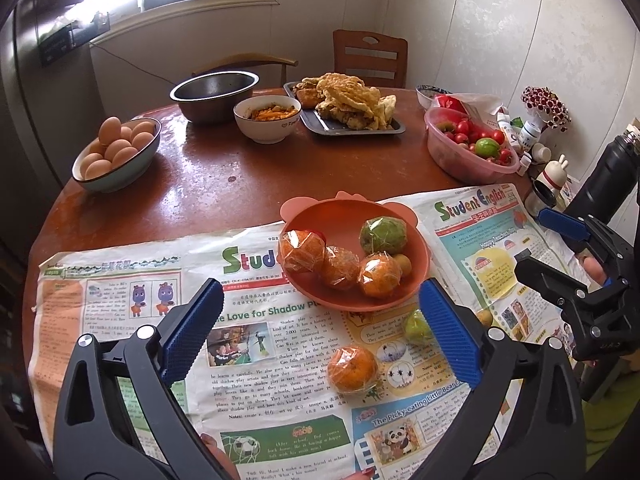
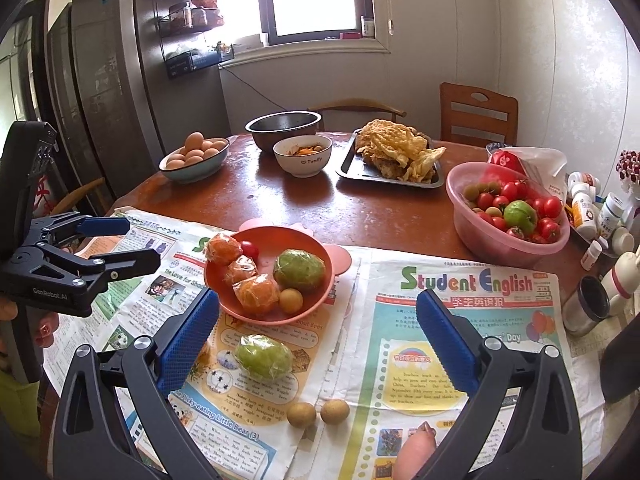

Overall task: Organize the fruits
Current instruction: 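Withdraw both open tools from the bowl back over the remaining fruits, then grasp a wrapped mandarin with the left tool while the right tool grasps a small tan round fruit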

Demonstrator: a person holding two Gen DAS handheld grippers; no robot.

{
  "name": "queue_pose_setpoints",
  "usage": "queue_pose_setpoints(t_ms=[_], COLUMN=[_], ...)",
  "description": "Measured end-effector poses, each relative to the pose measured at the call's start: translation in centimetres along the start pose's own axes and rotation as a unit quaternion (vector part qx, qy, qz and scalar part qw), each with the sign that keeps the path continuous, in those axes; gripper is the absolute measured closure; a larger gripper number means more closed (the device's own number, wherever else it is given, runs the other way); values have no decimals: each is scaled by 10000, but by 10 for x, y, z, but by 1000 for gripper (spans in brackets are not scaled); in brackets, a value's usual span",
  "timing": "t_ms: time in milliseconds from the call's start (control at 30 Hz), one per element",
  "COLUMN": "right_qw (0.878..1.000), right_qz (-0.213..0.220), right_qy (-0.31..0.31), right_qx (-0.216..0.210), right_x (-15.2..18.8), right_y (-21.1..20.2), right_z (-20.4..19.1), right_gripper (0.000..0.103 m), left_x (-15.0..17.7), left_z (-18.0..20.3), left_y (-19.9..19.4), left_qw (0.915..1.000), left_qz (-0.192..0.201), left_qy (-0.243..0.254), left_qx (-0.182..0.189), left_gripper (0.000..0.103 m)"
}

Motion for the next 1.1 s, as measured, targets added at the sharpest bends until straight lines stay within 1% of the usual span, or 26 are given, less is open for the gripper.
queue_pose_setpoints(t_ms=[300, 567, 767, 1100], right_qw=[10000, 9998, 9998, 9996], right_qz=[19, -69, -102, -158], right_qy=[5, 84, 99, 137], right_qx=[72, 176, 131, 176], right_x=[8, 24, 36, 55], right_y=[-10, -12, -13, -17], right_z=[3, 10, 11, 19], right_gripper=[4, 4, 4, 4], left_x=[5, 17, 27, 46], left_z=[3, 8, 14, 20], left_y=[-6, -7, -6, -2], left_qw=[10000, 9999, 10000, 9999], left_qz=[14, 10, -33, -132], left_qy=[-19, -32, 23, 88], left_qx=[1, 108, 71, -30], left_gripper=[10, 10, 10, 10])
Point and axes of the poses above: each gripper's, at about its wrist camera, not at the fingertips, and y roughly the way its jaws point, z to its right, x to its underside, the point moved 10 cm from there along y, roughly the way its jaws point, and after that the axes turned 14 degrees about -x, right-handed, at the moved point
